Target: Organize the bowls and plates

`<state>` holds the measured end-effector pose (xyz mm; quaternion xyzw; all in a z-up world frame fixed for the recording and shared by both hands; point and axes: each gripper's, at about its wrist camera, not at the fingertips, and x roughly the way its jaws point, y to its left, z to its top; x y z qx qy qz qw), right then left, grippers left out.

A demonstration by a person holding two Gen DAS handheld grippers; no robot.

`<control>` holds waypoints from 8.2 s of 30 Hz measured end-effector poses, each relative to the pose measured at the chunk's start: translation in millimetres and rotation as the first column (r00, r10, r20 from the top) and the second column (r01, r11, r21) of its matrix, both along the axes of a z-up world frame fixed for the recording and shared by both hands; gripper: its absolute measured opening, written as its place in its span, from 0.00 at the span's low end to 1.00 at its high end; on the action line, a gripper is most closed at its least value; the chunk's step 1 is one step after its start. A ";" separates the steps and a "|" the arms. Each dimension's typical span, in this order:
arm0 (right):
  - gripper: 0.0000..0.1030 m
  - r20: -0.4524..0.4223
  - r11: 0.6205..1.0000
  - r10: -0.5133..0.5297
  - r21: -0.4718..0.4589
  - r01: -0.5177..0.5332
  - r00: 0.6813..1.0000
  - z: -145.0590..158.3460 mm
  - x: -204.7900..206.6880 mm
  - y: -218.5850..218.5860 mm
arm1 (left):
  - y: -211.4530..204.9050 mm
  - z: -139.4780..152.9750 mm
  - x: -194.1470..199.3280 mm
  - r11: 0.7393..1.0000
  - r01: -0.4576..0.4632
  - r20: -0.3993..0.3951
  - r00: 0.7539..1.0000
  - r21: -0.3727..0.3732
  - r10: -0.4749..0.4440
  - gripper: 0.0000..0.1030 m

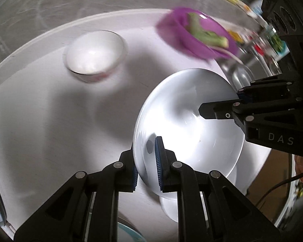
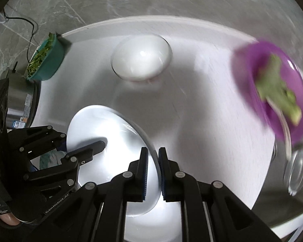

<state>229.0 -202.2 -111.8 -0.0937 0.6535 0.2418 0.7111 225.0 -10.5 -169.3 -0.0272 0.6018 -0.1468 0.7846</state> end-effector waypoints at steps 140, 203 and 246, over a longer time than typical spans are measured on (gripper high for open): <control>0.09 -0.140 0.997 -0.062 0.039 0.068 0.988 -94.9 163.1 99.0 | 83.4 -75.8 187.9 0.960 -0.261 -0.068 0.961 0.103 0.268 0.06; 0.10 -0.130 0.978 -0.207 -0.034 0.204 0.970 -43.4 -70.6 -38.7 | -60.1 -24.8 -76.9 0.982 0.169 -0.084 0.983 0.086 -0.162 0.06; 0.44 -0.076 0.983 -0.179 0.021 0.181 0.981 -56.0 -78.0 -31.1 | -40.0 -35.9 -84.1 0.994 0.105 0.075 0.992 -0.003 -0.105 0.09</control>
